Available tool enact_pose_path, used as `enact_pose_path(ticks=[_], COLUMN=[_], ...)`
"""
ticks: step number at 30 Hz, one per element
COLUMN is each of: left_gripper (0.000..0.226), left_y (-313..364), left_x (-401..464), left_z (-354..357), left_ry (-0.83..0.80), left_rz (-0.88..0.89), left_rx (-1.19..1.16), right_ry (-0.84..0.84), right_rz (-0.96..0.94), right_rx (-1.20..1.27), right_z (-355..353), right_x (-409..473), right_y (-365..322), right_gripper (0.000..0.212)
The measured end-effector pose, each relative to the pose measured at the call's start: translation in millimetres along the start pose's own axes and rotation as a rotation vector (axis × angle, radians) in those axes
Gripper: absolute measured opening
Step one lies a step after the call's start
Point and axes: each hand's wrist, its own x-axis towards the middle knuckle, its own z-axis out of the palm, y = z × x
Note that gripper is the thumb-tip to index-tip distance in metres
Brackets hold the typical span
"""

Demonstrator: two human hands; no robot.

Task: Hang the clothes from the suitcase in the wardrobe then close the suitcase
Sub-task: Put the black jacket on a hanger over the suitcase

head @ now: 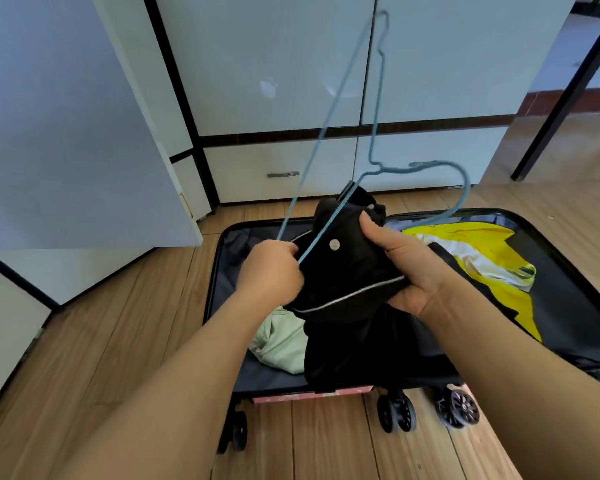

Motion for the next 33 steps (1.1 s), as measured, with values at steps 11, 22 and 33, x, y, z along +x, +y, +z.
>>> enact_pose_path(ticks=[11, 22, 33], left_gripper=[0.017, 0.018, 0.076], left_y=[-29.2, -55.0, -110.5], left_x=[7.1, 1.7, -14.7], left_z=[-11.9, 0.0, 53.9], left_ry=[-0.16, -0.107, -0.126], left_rz=[-0.212, -0.27, -0.512], left_rx=[-0.86, -0.562, 0.006], right_ry=[0.43, 0.639, 0.619], right_rz=[-0.066, -0.091, 0.022], right_rx=[-0.707, -0.373, -0.426], right_z=[-50.0, -35.1, -29.7], right_x=[22.5, 29.5, 21.3], right_y=[21.8, 14.5, 10.2], right_gripper=[0.052, 0.018, 0.029])
